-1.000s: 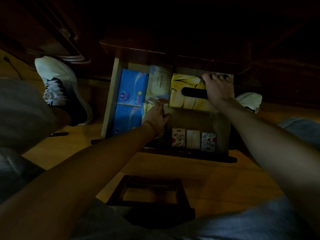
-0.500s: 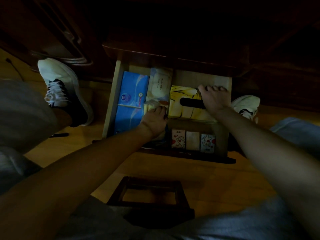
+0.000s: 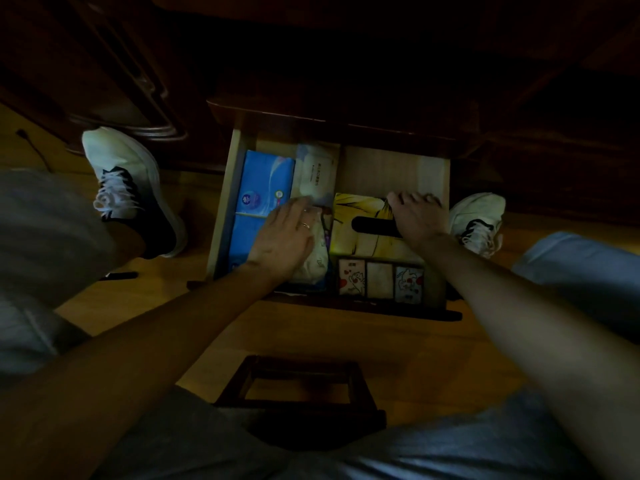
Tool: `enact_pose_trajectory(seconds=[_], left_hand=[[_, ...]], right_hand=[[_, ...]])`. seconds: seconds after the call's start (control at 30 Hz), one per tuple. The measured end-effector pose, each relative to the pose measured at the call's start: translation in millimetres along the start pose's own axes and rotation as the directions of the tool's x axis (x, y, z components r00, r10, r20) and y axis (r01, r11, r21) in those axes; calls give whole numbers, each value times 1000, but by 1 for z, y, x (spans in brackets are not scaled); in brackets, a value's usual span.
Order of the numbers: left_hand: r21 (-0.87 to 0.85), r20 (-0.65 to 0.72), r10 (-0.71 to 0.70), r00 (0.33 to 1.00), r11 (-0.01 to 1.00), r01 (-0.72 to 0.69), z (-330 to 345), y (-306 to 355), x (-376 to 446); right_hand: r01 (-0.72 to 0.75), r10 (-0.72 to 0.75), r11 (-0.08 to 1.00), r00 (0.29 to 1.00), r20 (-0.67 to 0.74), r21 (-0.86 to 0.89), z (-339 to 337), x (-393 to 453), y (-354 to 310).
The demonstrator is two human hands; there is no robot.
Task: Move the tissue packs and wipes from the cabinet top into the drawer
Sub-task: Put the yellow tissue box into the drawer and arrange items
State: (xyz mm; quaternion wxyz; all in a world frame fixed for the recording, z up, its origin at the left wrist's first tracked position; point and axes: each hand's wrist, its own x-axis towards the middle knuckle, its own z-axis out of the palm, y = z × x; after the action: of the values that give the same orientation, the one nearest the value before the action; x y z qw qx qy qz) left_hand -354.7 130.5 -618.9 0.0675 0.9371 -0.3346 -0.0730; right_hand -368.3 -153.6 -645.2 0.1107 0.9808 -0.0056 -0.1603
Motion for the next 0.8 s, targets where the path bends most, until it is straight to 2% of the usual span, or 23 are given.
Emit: enact_pose_trajectory(seconds=[0.07,0.17,0.27,0.47,0.6,0.67,0.73,0.8], left_hand=[[-2,84,-6,996,1000,6,4,-4,-4],[48,188,95,978,993,-106,11,-9,-7],[38,275,139,951,987,-155,14,-11,-7],[-78,353,131,926,991,-110,5,-15,6],[-82,423,109,900,993,-82,3,-13,11],[-94,376,92,922,994,-61,1,-11,8],[-50,169,121,978,992,-114,0,-5,1],[-64,-42,152,988,986,-154,0,7,-7]], right_hand=[[11,-11,1000,1000,14,-7,0,-7,-2],[15,-15,1000,999,30,-3,-3,-12,-3],[17,-19,999,998,56,41,-4,-13,-2],[31,-74,983,970,233,183,-13,-8,5],[-3,-44,986,961,273,169,-15,-8,-2],[-15,-32,986,960,278,166,-13,-8,-3],[-29,-32,980,955,295,198,-11,-8,-1],[-44,-34,969,951,306,243,-10,-7,2]])
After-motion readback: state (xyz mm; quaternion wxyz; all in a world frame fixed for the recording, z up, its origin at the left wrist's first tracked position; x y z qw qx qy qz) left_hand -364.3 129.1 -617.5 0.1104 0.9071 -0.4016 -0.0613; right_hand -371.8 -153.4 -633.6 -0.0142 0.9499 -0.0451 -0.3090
